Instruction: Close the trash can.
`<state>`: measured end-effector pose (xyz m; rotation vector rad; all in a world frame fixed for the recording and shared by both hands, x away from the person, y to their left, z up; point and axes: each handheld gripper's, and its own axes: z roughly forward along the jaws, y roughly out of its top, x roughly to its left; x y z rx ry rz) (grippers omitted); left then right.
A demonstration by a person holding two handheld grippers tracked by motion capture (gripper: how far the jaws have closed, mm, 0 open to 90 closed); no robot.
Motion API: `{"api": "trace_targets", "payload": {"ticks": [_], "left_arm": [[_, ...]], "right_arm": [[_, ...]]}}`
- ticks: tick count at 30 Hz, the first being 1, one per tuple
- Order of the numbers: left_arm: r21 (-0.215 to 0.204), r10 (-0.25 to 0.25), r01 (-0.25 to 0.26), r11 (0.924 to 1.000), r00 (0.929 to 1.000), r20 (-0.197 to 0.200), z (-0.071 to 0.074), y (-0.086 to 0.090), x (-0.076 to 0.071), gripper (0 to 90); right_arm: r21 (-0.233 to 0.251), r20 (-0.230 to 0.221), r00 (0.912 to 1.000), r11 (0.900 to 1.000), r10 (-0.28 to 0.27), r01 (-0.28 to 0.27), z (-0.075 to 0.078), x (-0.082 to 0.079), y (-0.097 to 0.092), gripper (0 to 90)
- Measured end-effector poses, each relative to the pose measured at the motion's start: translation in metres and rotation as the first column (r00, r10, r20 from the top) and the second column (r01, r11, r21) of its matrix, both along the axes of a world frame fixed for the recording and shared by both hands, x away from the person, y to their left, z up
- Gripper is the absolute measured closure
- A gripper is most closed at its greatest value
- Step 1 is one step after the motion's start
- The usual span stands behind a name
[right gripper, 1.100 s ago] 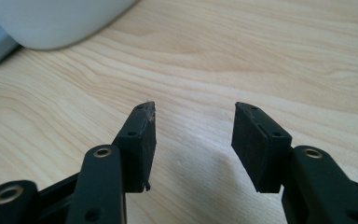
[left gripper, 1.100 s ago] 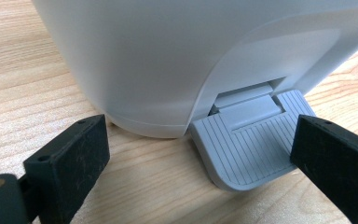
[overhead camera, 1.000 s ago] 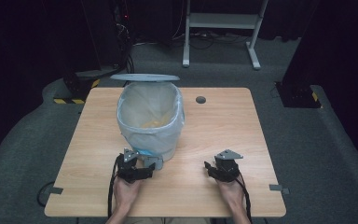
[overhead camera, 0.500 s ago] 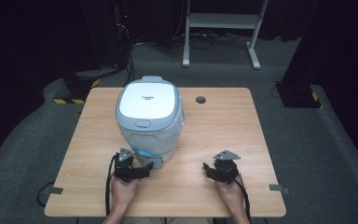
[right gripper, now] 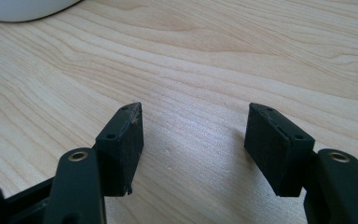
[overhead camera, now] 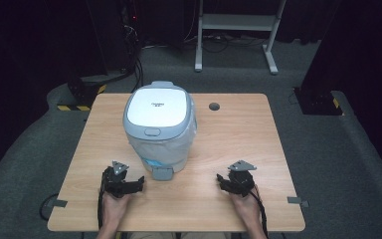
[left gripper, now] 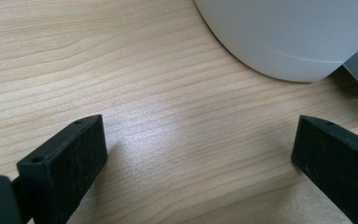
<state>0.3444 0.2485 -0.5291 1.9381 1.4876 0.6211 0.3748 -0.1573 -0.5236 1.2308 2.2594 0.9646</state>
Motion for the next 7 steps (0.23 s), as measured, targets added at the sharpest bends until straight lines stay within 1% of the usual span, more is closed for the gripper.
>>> {"api": "trace_targets", "payload": {"ticks": [7], "left_arm": [[-0.005,-0.001,0.001,1.0000,1.0000,0.000,-0.0001,0.0003,0.0000,3.4]], "right_arm": [[0.000,0.001,1.0000,1.0000,-0.001,0.001,0.0000,-0.0001,0.0000,37.3]]}}
